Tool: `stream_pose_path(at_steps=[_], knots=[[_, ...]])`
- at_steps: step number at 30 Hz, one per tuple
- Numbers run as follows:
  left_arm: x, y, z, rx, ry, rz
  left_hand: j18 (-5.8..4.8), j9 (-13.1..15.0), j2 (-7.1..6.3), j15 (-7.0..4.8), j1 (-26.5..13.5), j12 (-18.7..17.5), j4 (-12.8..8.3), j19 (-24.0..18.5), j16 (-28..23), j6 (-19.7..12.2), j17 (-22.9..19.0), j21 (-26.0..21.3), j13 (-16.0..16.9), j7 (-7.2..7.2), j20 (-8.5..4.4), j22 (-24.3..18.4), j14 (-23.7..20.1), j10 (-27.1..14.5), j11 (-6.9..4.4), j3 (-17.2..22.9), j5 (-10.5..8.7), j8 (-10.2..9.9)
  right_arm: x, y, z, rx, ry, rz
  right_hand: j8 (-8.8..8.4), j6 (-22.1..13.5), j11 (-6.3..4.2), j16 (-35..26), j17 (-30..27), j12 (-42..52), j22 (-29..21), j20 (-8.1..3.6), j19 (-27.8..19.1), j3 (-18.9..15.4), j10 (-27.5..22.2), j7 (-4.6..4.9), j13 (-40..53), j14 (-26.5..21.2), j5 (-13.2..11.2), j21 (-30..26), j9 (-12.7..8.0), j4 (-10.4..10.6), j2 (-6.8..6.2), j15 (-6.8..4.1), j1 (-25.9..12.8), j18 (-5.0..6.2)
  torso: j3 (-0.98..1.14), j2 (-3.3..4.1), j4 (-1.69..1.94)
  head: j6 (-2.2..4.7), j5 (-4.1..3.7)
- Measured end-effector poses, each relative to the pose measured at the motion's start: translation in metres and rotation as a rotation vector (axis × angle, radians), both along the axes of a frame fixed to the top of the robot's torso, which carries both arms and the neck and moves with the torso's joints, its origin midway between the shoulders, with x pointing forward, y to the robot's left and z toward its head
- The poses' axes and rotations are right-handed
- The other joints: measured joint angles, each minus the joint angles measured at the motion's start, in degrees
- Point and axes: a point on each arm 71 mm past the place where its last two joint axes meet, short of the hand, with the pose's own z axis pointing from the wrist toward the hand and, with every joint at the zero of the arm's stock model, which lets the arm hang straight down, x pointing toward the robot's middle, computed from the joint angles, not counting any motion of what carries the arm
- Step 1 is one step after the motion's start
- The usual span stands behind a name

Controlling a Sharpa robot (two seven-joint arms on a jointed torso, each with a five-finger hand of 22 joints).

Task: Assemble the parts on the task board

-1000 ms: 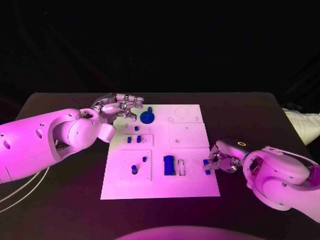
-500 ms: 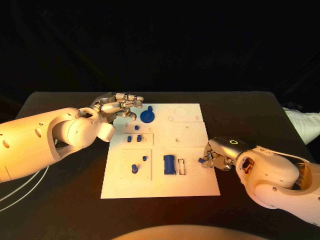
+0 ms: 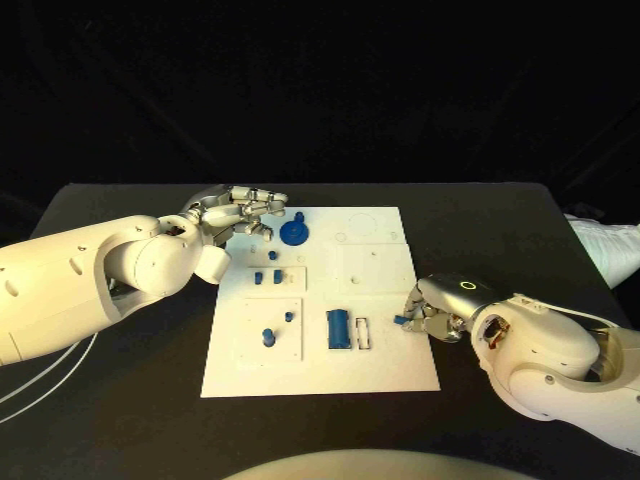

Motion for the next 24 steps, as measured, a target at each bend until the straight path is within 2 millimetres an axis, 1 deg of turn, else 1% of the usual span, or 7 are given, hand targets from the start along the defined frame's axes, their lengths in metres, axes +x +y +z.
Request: stream_pose_path(at_steps=[3, 6, 10, 14, 17, 21, 24], knots=[[0.000, 0.000, 0.000, 0.000, 0.000, -0.001, 0.00, 0.00, 0.00, 0.05, 0.00, 0.12, -0.16, 0.00, 0.00, 0.00, -0.07, 0.00, 0.00, 0.00, 0.00, -0.06, -0.05, -0.41, 0.00, 0.16, 0.00, 0.00, -0.002, -0.001, -0.001, 0.070, 0.037, -0.044, -0.27, -0.19, 0.00, 0.00, 0.00, 0.00, -0.01, 0.00, 0.00, 0.82, 0.00, 0.01, 0.07, 0.00, 0.07, 0.00, 0.01, 0.70, 0.59, 0.00, -0.61, 0.00, 0.01, 0.01, 0.07, 0.03, 0.01], [0.000, -0.001, 0.000, 0.000, 0.001, -0.001, 0.00, 0.00, 0.00, 0.18, 0.00, 0.32, -0.16, 0.00, 0.00, 0.00, -0.07, 0.00, 0.00, 0.00, 0.00, -0.06, -0.18, -0.41, 0.00, 0.16, 0.00, 0.00, -0.004, -0.002, -0.002, 0.129, 0.072, -0.083, -0.42, -0.30, 0.00, 0.00, 0.00, 0.00, -0.01, 0.00, 0.00, 1.16, 0.00, 0.10, 0.20, 0.00, 0.08, 0.00, 0.14, 0.90, 0.69, 0.01, -0.81, 0.00, -0.04, 0.00, 0.15, 0.03, -0.01], [0.000, -0.001, 0.000, 0.000, 0.002, -0.002, -0.01, 0.01, 0.47, 0.18, 0.47, 0.32, -0.50, 0.00, 0.00, 0.00, -0.13, 0.00, -0.01, 0.00, 0.00, -0.06, -0.18, -0.41, 0.00, 0.47, 0.00, 0.00, -0.004, -0.003, -0.001, 0.200, 0.110, -0.131, -0.49, -0.44, 0.00, 0.00, -0.01, 0.36, 0.00, 0.00, 0.00, 2.01, 0.00, 0.05, 0.41, 0.00, 0.08, 0.00, 0.53, 1.39, -0.37, 0.01, -1.86, 0.00, -0.05, 0.00, 0.18, -0.02, 0.21], [0.000, -0.001, 0.000, 0.000, 0.002, -0.003, -0.01, 0.01, 0.34, 0.18, 0.60, 0.32, -0.65, 0.00, 0.00, 0.00, -0.21, 0.01, -0.01, 0.00, 0.00, -0.06, -0.18, -0.41, 0.00, 0.32, 0.00, 0.23, -0.002, 0.001, 0.000, 0.264, 0.145, -0.165, -0.49, -0.24, 0.00, 0.00, -0.01, 0.66, 0.01, 0.00, 0.00, 2.52, 0.00, -0.16, 0.63, 0.00, 0.08, 0.00, 0.62, 1.60, -0.74, 0.00, -2.68, 0.00, -0.02, 0.01, 0.15, -0.04, 0.32], [0.000, -0.003, 0.000, -0.001, 0.002, -0.005, -0.01, 0.01, 0.45, 0.18, 0.92, 0.56, -0.80, 0.00, 0.00, 0.00, -0.21, 0.01, -0.01, 0.00, 0.00, -0.06, -0.18, -0.41, 0.00, 0.47, 0.00, 0.22, -0.002, 0.004, 0.000, 0.293, 0.170, -0.178, -0.49, -0.18, 0.00, 0.00, -0.01, 0.66, 0.08, 0.00, 0.00, 2.80, 0.01, -0.21, 0.73, 0.00, 0.08, 0.00, 0.64, 1.72, -1.24, 0.00, -3.19, 0.00, -0.03, 0.01, 0.22, -0.03, 0.36], [0.000, -0.003, 0.000, 0.000, 0.001, -0.006, -0.01, 0.01, 0.45, 0.18, 0.92, 0.56, -0.79, 0.00, 0.00, 0.00, -0.20, 0.01, -0.01, 0.00, 0.00, -0.06, -0.18, -0.41, 0.00, 0.47, 0.00, 0.22, -0.002, 0.010, -0.001, 0.319, 0.200, -0.185, -0.49, -0.10, 0.00, 0.00, -0.01, 0.92, 0.24, 0.00, 0.00, 3.44, 0.01, -0.30, 0.93, 0.00, -0.81, 0.00, 0.78, 1.91, -2.08, 0.00, -4.03, 0.00, -0.04, 0.03, 0.38, -0.07, 0.36], [0.000, -0.002, 0.000, 0.002, 0.000, -0.005, -0.01, 0.01, 0.45, 0.18, 0.92, 0.56, -0.79, 0.00, 0.00, 0.00, -0.20, 0.01, -0.01, 0.00, 0.00, -0.06, -0.18, -0.41, 0.00, 0.47, 0.00, 0.22, -0.002, 0.015, -0.003, 0.330, 0.217, -0.184, -0.24, 0.32, -0.09, 0.00, -0.01, 1.18, 0.47, 0.00, 0.00, 3.75, 0.18, -0.42, 1.24, -0.01, -0.57, 0.00, 1.01, 2.20, -2.77, -0.01, -4.71, 0.00, -0.03, 0.04, 0.40, -0.09, 0.41]])
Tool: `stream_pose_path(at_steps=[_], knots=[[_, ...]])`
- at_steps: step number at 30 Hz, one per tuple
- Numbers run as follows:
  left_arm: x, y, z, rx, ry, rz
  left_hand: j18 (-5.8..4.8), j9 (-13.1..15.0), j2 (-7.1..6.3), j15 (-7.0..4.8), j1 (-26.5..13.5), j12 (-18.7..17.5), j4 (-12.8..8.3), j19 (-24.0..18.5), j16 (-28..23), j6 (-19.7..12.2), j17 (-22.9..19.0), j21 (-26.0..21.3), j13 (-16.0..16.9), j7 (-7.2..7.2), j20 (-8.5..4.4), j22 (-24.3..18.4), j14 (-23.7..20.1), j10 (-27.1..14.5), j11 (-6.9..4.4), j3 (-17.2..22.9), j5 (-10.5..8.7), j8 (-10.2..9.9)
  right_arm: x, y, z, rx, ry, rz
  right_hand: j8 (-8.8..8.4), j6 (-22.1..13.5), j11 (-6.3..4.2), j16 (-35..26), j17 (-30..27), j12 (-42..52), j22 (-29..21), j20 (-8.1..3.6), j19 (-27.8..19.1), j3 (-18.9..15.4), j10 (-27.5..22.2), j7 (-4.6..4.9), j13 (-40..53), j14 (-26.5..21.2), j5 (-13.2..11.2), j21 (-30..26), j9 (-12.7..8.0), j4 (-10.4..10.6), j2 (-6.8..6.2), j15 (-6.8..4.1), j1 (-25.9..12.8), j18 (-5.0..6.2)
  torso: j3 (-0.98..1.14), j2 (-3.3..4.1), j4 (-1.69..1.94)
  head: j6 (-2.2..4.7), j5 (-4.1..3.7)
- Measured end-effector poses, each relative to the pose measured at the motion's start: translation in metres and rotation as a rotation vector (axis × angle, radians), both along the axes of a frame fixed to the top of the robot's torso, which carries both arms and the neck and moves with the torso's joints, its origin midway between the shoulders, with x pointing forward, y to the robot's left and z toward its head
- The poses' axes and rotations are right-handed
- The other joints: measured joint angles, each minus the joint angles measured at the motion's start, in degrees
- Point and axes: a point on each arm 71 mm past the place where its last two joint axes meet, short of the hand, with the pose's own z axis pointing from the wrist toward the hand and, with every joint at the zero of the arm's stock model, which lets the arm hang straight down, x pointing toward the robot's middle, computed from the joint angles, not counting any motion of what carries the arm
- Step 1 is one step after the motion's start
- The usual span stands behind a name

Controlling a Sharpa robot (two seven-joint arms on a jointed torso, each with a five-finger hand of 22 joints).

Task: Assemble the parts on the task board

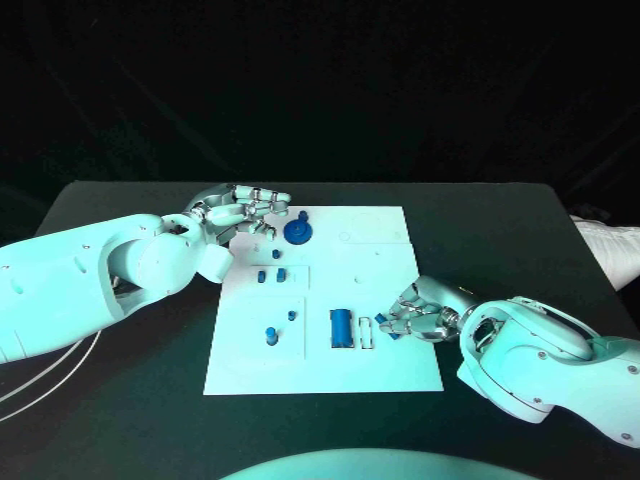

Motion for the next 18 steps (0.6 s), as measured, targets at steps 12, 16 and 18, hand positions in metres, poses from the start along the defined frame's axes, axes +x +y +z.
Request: stream_pose_path(at_steps=[12, 16, 18], knots=[[0.000, -0.001, 0.000, 0.002, -0.003, -0.002, 0.00, 0.00, 0.00, 0.00, 0.00, 0.00, 0.00, 0.00, 0.00, 0.00, 0.00, 0.02, 0.05, 0.00, 0.00, 0.00, 0.00, 0.00, 0.00, 0.00, 0.00, 0.00, 0.002, 0.014, -0.004, 0.019, 0.040, 0.017, 0.15, 0.28, 0.08, 0.00, -0.01, 0.10, 0.30, -0.20, 0.20, 0.29, 0.25, -0.10, 0.07, 0.00, 0.65, 0.22, 0.23, 0.97, -0.53, 0.00, -1.12, 0.00, 0.00, 0.00, 0.00, -0.07, 0.34], [0.000, -0.001, 0.000, 0.003, -0.004, -0.003, 0.00, 0.01, 0.00, 0.00, 0.00, 0.00, 0.00, 0.00, 0.00, 0.00, 0.01, 0.02, 0.04, 0.00, 0.00, 0.01, 0.00, 0.00, 0.00, 0.00, 0.00, 0.00, 0.003, 0.016, -0.004, 0.022, 0.043, 0.020, 0.36, 0.47, -0.11, 0.00, -0.01, 0.15, 0.30, -0.20, 0.20, 0.44, 0.47, -0.13, 0.07, 0.00, 0.88, 0.22, 0.29, 1.12, -0.82, 0.00, -1.40, 0.00, -0.01, -0.01, 0.05, -0.08, 0.34], [0.000, -0.001, 0.000, 0.003, -0.004, -0.002, 0.00, 0.01, 0.00, 0.00, 0.00, 0.00, 0.00, 0.00, 0.00, 0.00, 0.01, 0.02, 0.04, 0.00, 0.00, 0.01, 0.00, 0.00, 0.00, 0.00, 0.00, 0.00, 0.004, 0.017, -0.004, 0.024, 0.044, 0.022, 0.37, 0.48, -0.11, 0.00, -0.01, 0.15, 0.36, -0.20, 0.20, 0.44, 0.47, -0.13, 0.06, 0.00, 0.87, 0.22, 0.26, 1.12, -0.82, 0.00, -1.40, 0.00, 0.00, -0.01, 0.05, -0.12, 0.34]])
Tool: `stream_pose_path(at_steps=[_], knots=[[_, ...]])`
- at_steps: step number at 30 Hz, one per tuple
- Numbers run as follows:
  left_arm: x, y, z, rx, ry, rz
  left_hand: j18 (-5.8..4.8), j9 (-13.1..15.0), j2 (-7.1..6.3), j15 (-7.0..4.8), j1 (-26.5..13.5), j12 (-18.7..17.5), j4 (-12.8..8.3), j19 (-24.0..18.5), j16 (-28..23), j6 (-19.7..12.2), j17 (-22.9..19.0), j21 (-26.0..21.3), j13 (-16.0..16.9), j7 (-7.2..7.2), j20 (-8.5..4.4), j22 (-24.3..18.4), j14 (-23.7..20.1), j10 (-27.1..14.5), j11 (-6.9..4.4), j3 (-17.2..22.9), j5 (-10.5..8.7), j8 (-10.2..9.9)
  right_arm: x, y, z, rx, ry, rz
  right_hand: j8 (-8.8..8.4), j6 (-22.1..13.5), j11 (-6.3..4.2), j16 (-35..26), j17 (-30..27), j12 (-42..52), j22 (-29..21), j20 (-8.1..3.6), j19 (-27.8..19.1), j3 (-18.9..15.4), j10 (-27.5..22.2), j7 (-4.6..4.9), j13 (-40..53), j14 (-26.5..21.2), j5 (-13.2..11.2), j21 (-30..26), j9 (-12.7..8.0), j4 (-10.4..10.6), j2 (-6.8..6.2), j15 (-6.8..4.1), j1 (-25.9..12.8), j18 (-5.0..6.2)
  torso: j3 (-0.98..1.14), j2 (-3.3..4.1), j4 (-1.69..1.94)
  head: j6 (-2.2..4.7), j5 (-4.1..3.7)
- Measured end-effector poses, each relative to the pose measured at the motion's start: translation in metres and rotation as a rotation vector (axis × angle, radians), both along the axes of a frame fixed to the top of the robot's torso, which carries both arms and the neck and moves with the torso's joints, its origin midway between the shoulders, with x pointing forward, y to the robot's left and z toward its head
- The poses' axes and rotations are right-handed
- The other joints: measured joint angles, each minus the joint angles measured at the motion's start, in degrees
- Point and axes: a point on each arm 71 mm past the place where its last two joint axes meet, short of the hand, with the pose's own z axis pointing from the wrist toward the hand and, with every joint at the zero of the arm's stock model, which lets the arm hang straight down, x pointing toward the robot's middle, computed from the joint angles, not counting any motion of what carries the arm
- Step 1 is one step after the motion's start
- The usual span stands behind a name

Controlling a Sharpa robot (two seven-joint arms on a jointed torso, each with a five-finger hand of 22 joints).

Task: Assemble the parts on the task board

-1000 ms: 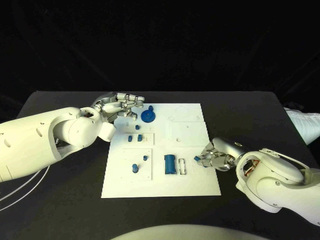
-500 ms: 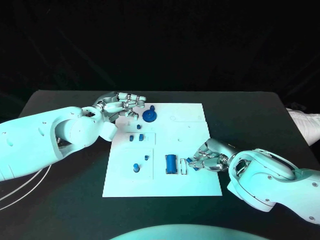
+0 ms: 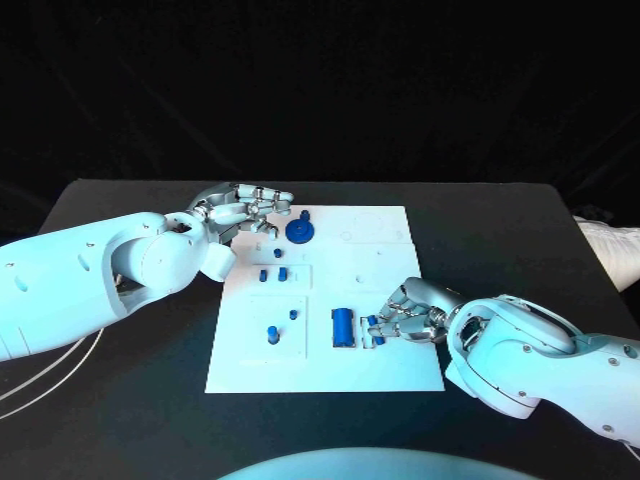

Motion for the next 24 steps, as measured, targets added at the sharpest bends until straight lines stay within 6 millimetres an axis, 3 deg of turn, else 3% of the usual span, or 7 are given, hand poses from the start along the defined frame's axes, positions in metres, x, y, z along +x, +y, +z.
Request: stream_pose_path(at_steps=[7, 16, 24], knots=[[0.0001, 0.0000, -0.0001, 0.001, 0.000, 0.000, 0.00, 0.00, 0.00, 0.00, 0.00, 0.00, 0.00, 0.00, 0.00, 0.00, 0.00, 0.00, 0.00, 0.00, 0.00, 0.00, 0.00, 0.00, 0.00, 0.00, 0.00, 0.00, -0.0006, 0.0031, -0.0003, 0.004, 0.005, 0.008, -0.01, 0.06, 0.01, 0.22, 0.00, 0.01, 0.33, 0.00, 0.00, 0.02, 0.01, -0.06, 0.30, 0.00, 0.80, 0.12, 0.05, 1.02, -0.09, 0.00, -1.34, 0.00, 0.02, 0.00, 0.01, 0.00, 0.06], [0.0002, -0.0006, -0.0002, 0.001, 0.001, -0.002, 0.00, 0.00, 0.00, 0.00, 0.00, 0.00, 0.00, 0.00, 0.01, 0.00, 0.00, 0.00, -0.01, 0.00, 0.00, 0.00, 0.00, 0.00, 0.00, 0.00, 0.00, 0.00, -0.0012, 0.0035, -0.0018, -0.002, 0.014, 0.013, -0.01, 1.12, -0.23, 0.44, -0.01, 1.28, 0.82, -0.21, 0.21, -1.05, 0.80, -0.32, 1.23, 0.00, 10.61, 0.46, 0.90, 5.34, -0.99, 0.00, -5.52, 0.00, 0.05, 0.04, -0.02, 0.04, 0.04], [0.0001, -0.0007, -0.0004, 0.002, 0.003, -0.005, 0.00, -0.06, 0.00, -0.20, 0.00, 0.00, -0.16, 0.00, -0.21, 0.00, -0.11, -0.26, -0.02, 0.00, 0.00, 0.00, -0.20, 0.00, 0.00, 0.16, 0.00, 0.00, -0.0016, 0.0036, -0.0023, -0.006, 0.021, 0.019, 0.48, 2.00, -0.35, 0.67, -0.01, 2.03, 1.00, -0.21, 0.21, -2.75, 1.32, -0.57, 1.93, -0.01, 13.65, 0.45, 1.79, 8.60, -1.11, 0.00, -7.80, 0.00, 0.05, 0.07, -0.02, -0.12, 0.07]])
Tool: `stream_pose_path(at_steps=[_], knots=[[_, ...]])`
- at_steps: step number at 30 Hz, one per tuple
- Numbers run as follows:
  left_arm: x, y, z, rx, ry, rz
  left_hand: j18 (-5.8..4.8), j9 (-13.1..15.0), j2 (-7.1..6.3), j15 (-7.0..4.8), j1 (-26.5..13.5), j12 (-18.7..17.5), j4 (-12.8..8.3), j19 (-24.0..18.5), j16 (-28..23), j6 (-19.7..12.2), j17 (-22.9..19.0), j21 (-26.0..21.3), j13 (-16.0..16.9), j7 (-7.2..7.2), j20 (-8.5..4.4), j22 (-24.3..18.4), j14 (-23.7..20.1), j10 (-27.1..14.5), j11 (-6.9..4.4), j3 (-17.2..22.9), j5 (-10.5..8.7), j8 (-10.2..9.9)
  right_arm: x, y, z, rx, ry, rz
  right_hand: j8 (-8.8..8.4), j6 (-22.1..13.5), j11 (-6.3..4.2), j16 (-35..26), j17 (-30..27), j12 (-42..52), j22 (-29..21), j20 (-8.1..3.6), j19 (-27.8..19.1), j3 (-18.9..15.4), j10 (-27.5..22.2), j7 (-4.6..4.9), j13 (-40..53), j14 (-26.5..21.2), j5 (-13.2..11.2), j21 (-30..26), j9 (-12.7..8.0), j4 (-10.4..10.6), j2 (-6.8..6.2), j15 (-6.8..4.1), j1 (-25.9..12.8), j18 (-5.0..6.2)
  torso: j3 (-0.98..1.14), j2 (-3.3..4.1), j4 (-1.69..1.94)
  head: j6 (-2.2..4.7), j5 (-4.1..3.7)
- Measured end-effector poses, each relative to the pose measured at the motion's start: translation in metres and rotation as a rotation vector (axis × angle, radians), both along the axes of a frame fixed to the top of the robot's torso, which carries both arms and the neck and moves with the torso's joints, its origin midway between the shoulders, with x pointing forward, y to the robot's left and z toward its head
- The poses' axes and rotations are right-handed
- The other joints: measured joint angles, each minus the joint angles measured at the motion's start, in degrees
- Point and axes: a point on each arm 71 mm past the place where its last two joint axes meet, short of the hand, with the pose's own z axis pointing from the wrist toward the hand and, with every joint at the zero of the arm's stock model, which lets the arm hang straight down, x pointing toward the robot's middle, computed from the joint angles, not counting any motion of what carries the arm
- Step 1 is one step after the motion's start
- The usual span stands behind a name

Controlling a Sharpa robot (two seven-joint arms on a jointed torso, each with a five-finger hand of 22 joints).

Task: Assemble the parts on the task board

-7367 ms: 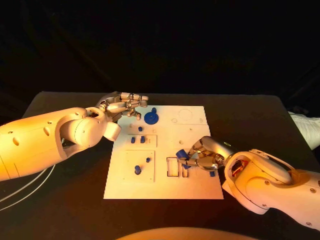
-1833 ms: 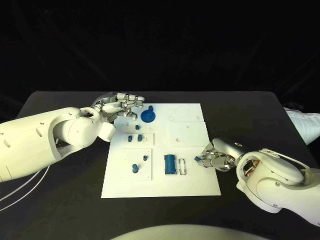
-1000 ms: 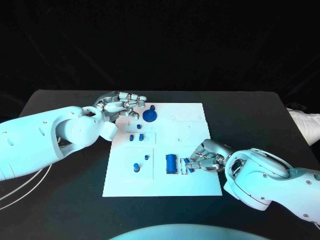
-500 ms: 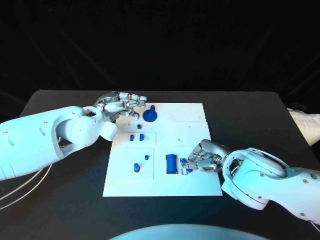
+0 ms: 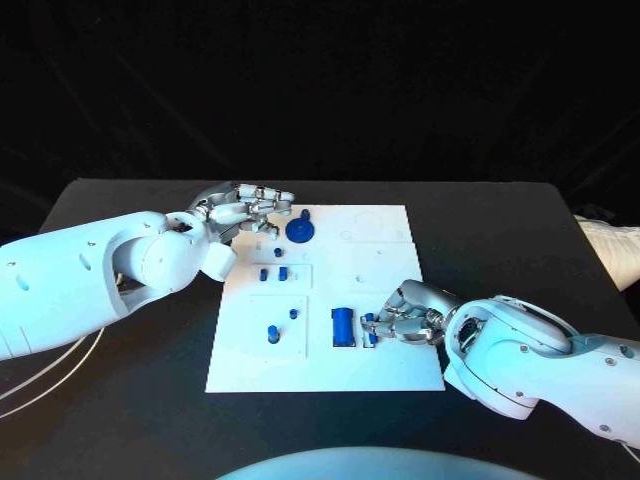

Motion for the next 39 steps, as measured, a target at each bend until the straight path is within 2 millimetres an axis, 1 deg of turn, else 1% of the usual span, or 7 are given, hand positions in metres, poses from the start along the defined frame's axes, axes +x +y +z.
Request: stream_pose_path(at_steps=[4, 25, 28, 31, 32, 34, 39], knots=[[0.000, 0.000, 0.000, 0.000, 0.001, -0.002, 0.00, 0.00, 0.00, 0.00, 0.00, 0.00, 0.00, 0.00, 0.00, 0.00, -0.11, 0.00, 0.00, 0.00, 0.00, 0.00, 0.00, 0.00, 0.00, 0.00, 0.00, 0.00, 0.000, 0.000, 0.000, -0.003, 0.004, 0.004, 0.38, 0.28, -0.19, 0.24, 0.00, 1.10, 0.10, -0.13, 0.13, -0.79, 0.41, -0.27, 0.70, -0.13, 0.00, 0.00, 0.34, 1.12, -0.25, -0.13, -0.34, 0.00, 0.00, 0.00, 0.01, -0.10, 0.00], [0.000, 0.000, -0.001, 0.002, 0.007, -0.007, 0.00, 0.01, 0.00, 0.00, 0.00, 0.00, 0.00, 0.00, 0.00, 0.00, -0.31, 0.00, -0.01, 0.00, 0.00, 0.00, 0.00, -0.21, 0.21, 0.00, 0.00, 0.00, -0.003, 0.001, 0.001, -0.002, 0.006, 0.020, 0.81, 0.54, -0.58, 0.54, -0.01, 2.20, 0.31, -0.21, 0.21, -0.80, 1.02, -0.53, 1.82, 0.00, 0.05, 0.21, 1.14, 1.13, 0.34, -0.41, 0.30, 0.00, -0.03, -0.02, 0.01, -0.44, 0.17], [0.000, 0.000, -0.001, 0.002, 0.008, -0.007, 0.00, 0.01, 0.00, 0.00, 0.00, 0.00, 0.00, 0.00, 0.00, 0.00, -0.31, 0.00, -0.01, 0.00, 0.00, 0.01, 0.00, -0.21, 0.21, 0.00, 0.00, 0.00, -0.003, -0.001, 0.002, 0.002, -0.001, 0.019, 0.81, 0.55, -0.59, 0.54, -0.01, 1.73, 0.27, -0.21, 0.21, -1.53, 1.02, -0.54, 1.49, 0.00, -1.91, 0.21, 1.33, 1.84, 0.01, -0.41, 0.61, 0.00, -0.03, -0.02, 0.00, -0.44, 0.18], [0.000, 0.001, -0.001, 0.003, 0.009, -0.007, 0.00, 0.01, 0.00, 0.00, 0.00, 0.00, 0.00, 0.00, 0.00, 0.00, -0.31, 0.00, -0.01, 0.00, 0.00, 0.00, 0.00, -0.20, 0.21, 0.00, 0.00, 0.00, -0.002, -0.005, 0.003, 0.013, -0.021, 0.014, 0.20, -1.29, 0.13, 0.18, -0.01, -0.09, -0.16, -0.21, 0.21, -2.54, 0.30, 0.21, 0.32, 0.00, -4.06, 0.21, 1.25, 1.38, -1.50, -0.41, 1.82, 0.00, -0.03, -0.02, 0.00, -0.45, 0.20], [0.000, 0.001, -0.001, 0.003, 0.009, -0.007, 0.00, 0.01, 0.00, 0.00, 0.00, 0.00, 0.00, 0.00, 0.00, 0.00, -0.31, 0.00, -0.02, 0.00, 0.00, 0.00, 0.00, -0.21, 0.20, 0.00, 0.00, 0.00, -0.002, -0.008, 0.004, 0.021, -0.033, 0.015, -0.43, -2.37, 0.45, 0.09, -0.01, -0.32, -0.22, -0.21, 0.21, -2.43, -0.03, 0.60, 0.17, 0.00, -4.58, 0.21, 1.09, 0.61, -2.07, -0.41, 2.79, 0.00, -0.03, -0.02, -0.01, -0.44, 0.21], [-0.001, 0.001, -0.001, 0.004, 0.009, -0.007, 0.00, 0.01, 0.00, 0.00, 0.00, 0.00, 0.00, 0.00, 0.00, 0.00, -0.31, 0.00, -0.02, 0.00, 0.00, 0.00, 0.00, -0.21, 0.20, 0.00, 0.00, 0.00, -0.002, -0.010, 0.005, 0.033, -0.053, 0.021, -1.77, -4.63, 0.92, 0.08, -0.01, -0.36, -0.22, -0.18, 0.20, -1.53, -0.51, 1.35, 0.16, 0.01, -5.57, 0.21, 0.62, -1.76, -2.09, -0.13, 6.69, 0.00, -0.03, -0.02, -0.01, -0.37, 0.24], [-0.001, 0.002, -0.001, 0.004, 0.010, -0.006, 0.00, 0.01, 0.00, 0.00, 0.00, 0.00, 0.00, 0.00, -0.38, -0.21, -0.41, 0.00, -0.02, 0.21, 0.00, 0.01, 0.00, -0.21, 0.21, 0.00, 0.00, 0.00, -0.001, -0.012, 0.010, 0.059, -0.117, 0.060, -4.01, -7.68, 1.93, 0.08, -0.01, -0.79, -0.17, 0.94, 0.26, 1.19, -1.21, 3.15, -0.02, 0.00, -11.79, 0.21, -0.86, -5.69, -1.54, 1.07, 12.40, 0.01, -0.01, -0.03, -0.08, -0.24, 0.30]])
